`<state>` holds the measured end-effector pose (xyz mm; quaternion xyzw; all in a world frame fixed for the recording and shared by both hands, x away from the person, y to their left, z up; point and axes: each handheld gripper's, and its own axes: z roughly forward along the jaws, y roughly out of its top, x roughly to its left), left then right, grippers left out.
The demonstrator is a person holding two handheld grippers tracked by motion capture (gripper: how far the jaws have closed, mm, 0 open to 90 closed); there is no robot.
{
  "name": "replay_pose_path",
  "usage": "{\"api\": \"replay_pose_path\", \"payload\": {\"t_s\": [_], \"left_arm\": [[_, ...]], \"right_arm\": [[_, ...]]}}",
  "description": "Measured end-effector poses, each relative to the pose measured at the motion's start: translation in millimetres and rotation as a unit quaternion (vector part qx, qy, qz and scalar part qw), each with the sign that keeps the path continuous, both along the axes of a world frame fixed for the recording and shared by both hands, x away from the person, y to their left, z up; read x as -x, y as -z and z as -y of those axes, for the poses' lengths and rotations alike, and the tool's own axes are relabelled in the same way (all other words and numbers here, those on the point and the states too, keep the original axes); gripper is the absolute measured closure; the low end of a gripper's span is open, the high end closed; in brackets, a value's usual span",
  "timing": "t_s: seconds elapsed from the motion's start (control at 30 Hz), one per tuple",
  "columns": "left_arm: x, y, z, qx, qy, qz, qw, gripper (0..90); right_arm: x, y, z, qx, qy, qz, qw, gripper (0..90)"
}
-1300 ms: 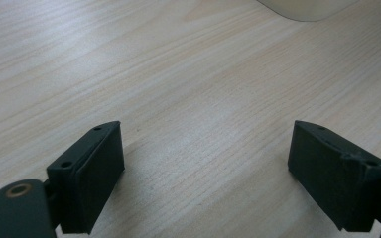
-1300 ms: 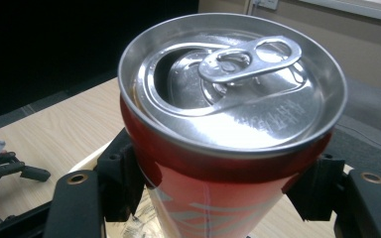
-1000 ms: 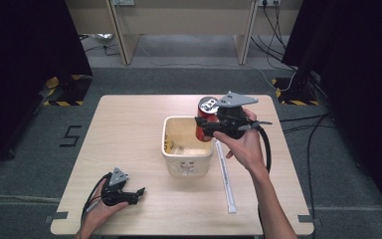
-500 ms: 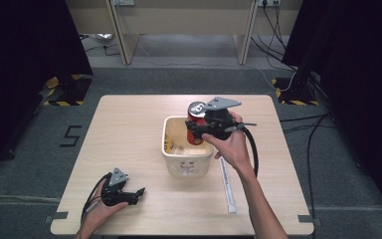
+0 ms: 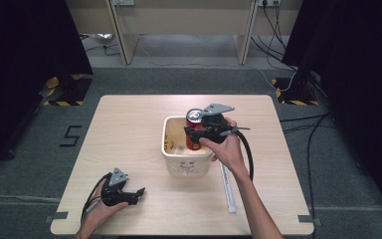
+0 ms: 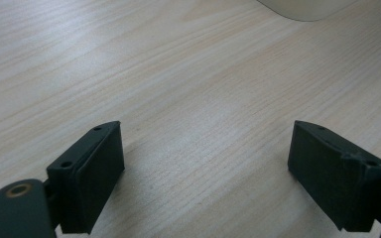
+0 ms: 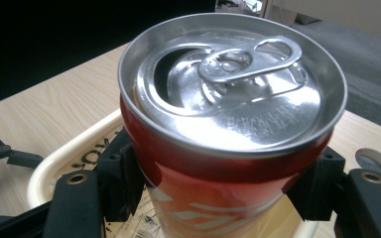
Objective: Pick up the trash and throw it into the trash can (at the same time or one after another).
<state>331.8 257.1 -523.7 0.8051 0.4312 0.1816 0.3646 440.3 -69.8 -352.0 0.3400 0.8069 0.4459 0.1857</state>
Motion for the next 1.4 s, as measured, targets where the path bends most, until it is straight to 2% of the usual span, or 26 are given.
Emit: {"api": "replay_pose_path", "payload": {"t_s": [0.33,0.73,0.83,0.9,0.93,1.03,1.13,1.4], "left_arm": [[0.0,0.0,0.0,0.000,0.000,0.000,1.0000,13.6],[0.3,-0.1,-0.2,0.000,0.000,0.000,1.0000,13.6],[0.3,-0.1,-0.2,0.000,0.001,0.000,1.0000,13.7],[0.3,0.0,-0.2,0.000,0.001,0.000,1.0000,13.6],[0.4,0.0,-0.2,0.000,0.000,0.000,1.0000,13.6],[0.4,0.0,-0.1,0.000,0.000,0.000,1.0000,13.6],[0.4,-0.1,-0.2,-0.001,0.000,0.000,1.0000,13.6],[0.4,0.0,-0.1,0.000,0.000,0.000,1.0000,13.6]], "right_arm": [[-4.2,13.5,-4.3,0.002,-0.002,-0.009,1.0000,33.6],[-5.9,23.0,-13.8,0.015,-0.011,-0.017,0.9997,33.3],[-6.0,24.2,-12.6,0.014,-0.013,-0.028,0.9994,26.0],[-4.7,22.7,-10.4,0.017,-0.011,-0.019,0.9996,19.4],[-3.1,21.2,-8.7,0.009,-0.015,-0.017,0.9997,16.3],[0.4,17.9,-5.8,0.003,-0.018,-0.013,0.9997,16.3],[7.7,8.3,3.5,-0.007,-0.020,0.002,0.9998,16.3],[19.0,-3.3,29.8,-0.014,-0.001,0.019,0.9997,16.8]]}}
